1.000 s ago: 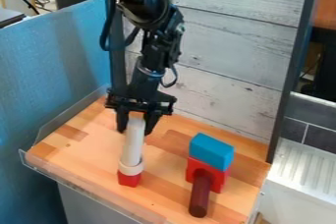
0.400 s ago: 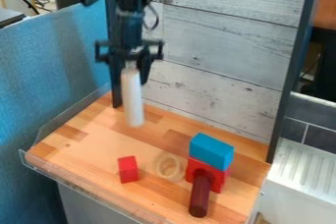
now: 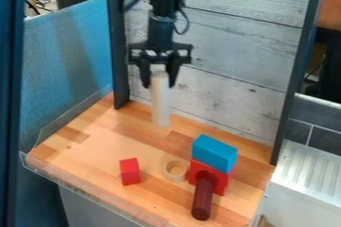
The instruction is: Put the cylinder to the right from the tower
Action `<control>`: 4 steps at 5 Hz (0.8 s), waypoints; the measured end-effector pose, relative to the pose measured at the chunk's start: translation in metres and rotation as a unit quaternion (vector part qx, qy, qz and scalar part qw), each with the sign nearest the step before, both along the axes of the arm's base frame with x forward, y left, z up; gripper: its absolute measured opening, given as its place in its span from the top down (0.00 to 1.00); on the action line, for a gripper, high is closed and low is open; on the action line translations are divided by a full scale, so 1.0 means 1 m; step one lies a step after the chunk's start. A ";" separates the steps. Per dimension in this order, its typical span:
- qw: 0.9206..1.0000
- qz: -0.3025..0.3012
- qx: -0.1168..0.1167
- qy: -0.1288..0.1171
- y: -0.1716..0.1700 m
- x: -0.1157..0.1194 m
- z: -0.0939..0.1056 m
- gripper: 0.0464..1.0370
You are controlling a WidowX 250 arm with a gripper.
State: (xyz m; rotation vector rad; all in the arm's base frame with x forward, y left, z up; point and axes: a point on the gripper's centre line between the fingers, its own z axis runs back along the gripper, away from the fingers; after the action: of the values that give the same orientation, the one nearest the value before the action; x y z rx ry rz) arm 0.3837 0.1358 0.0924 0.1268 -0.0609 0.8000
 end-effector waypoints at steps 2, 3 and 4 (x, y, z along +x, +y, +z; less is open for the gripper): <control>0.997 -0.048 0.032 -0.042 -0.029 0.024 -0.020 0.46; 0.997 -0.053 0.038 -0.030 -0.034 0.031 -0.038 0.46; 0.998 -0.041 0.036 -0.015 -0.031 0.045 -0.048 0.46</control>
State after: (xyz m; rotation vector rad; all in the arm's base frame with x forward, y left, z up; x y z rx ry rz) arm 0.4291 0.1044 0.0442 0.1803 -0.1224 0.7181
